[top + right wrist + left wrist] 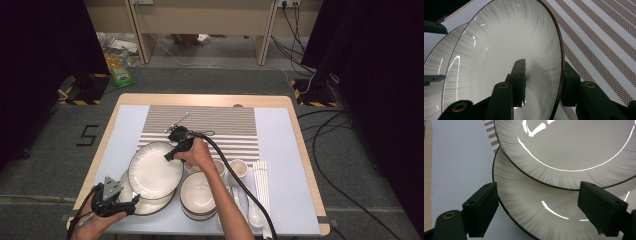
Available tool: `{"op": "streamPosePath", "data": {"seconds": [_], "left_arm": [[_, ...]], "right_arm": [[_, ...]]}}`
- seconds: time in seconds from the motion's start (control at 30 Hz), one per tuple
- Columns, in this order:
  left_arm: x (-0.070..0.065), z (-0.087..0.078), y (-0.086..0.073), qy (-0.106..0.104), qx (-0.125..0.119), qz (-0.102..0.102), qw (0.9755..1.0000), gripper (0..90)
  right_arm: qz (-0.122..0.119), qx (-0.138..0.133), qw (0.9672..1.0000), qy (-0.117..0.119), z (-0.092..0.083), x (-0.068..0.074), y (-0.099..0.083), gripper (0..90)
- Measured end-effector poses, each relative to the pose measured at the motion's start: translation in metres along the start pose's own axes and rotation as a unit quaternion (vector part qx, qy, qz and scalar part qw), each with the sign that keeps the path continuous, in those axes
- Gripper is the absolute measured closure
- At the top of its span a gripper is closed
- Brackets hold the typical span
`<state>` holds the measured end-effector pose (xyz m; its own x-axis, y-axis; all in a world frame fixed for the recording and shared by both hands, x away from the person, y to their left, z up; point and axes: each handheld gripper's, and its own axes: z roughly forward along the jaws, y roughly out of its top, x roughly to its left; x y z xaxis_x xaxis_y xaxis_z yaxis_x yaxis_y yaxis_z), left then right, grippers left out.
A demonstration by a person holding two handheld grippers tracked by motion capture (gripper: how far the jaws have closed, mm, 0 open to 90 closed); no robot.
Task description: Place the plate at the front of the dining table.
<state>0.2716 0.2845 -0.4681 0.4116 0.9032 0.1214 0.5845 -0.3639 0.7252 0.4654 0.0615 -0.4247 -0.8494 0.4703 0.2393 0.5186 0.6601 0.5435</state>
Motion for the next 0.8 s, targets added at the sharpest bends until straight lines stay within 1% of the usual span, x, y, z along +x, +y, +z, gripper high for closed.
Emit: {"op": "streamPosePath", "data": {"seconds": [0.03,0.07,0.1,0.13,0.27,0.3,0.33,0.4,0.43,0.47,0.5,0.57,0.6,0.63,0.67,0.7,0.73,0.77,0.8], "left_arm": [[0.000,0.000,0.000,0.000,0.000,0.000,1.0000,16.3],[0.000,0.000,0.000,0.000,0.000,0.001,1.0000,16.4],[0.000,0.000,0.000,0.000,0.000,0.001,1.0000,16.4],[0.000,0.000,0.000,-0.001,0.001,0.001,1.0000,16.3],[-0.001,0.001,0.000,0.001,0.005,0.003,1.0000,15.0],[-0.002,0.002,0.000,0.006,0.003,0.004,1.0000,14.9],[-0.002,0.002,0.000,0.005,0.005,0.005,1.0000,14.9],[-0.001,0.002,-0.001,0.004,0.007,0.006,0.9999,15.2],[-0.001,0.002,-0.001,0.004,0.007,0.006,0.9999,15.2],[0.000,0.003,-0.001,0.003,0.009,0.007,0.9999,15.3],[0.000,0.003,-0.001,0.004,0.008,0.005,1.0000,15.4],[0.001,0.003,-0.002,0.001,0.009,0.003,1.0000,16.6],[0.004,-0.001,-0.003,-0.006,0.011,0.003,0.9999,17.7],[0.004,-0.001,-0.003,-0.006,0.011,0.003,0.9999,17.8],[0.008,-0.006,-0.002,-0.009,0.006,0.001,0.9999,17.4],[0.008,-0.006,-0.002,-0.009,0.006,0.001,0.9999,17.4],[0.012,-0.014,-0.002,-0.017,0.002,-0.009,0.9998,17.2],[0.012,-0.014,-0.002,-0.017,0.002,-0.009,0.9998,17.0],[0.016,-0.019,-0.003,-0.022,-0.001,-0.017,0.9996,16.7]], "right_arm": [[0.000,0.000,1.0000,0.000,0.000,0.000,0.000,62.8],[0.006,-0.001,1.0000,0.001,-0.001,-0.001,0.000,65.0],[0.006,-0.001,1.0000,0.001,-0.001,-0.001,0.000,65.0],[0.009,-0.001,1.0000,0.001,-0.002,-0.002,0.000,67.1],[0.016,-0.020,0.9996,0.010,-0.006,-0.003,-0.001,71.9],[0.021,-0.021,0.9995,0.011,-0.007,-0.001,-0.002,72.3],[0.016,-0.024,0.9995,0.010,-0.008,-0.001,-0.001,73.1],[0.014,-0.033,0.9993,0.013,-0.010,0.000,-0.001,75.6],[0.014,-0.033,0.9993,0.013,-0.010,0.000,-0.001,75.6],[0.018,-0.043,0.9987,0.022,-0.012,0.001,0.000,78.1],[0.014,-0.046,0.9985,0.024,-0.013,0.000,0.000,78.4],[0.016,-0.047,0.9985,0.024,-0.013,0.000,0.000,78.4],[0.019,-0.049,0.9983,0.024,-0.013,0.000,-0.001,78.8],[0.019,-0.049,0.9983,0.024,-0.013,0.000,-0.001,78.8],[0.023,-0.050,0.9982,0.023,-0.013,0.001,0.001,79.4],[0.025,-0.053,0.9980,0.026,-0.014,0.002,0.001,80.4],[0.028,-0.059,0.9973,0.034,-0.015,0.001,0.002,81.3],[0.028,-0.059,0.9973,0.034,-0.015,0.001,0.002,81.3],[0.030,-0.061,0.9969,0.038,-0.016,0.001,0.002,81.8]]}}
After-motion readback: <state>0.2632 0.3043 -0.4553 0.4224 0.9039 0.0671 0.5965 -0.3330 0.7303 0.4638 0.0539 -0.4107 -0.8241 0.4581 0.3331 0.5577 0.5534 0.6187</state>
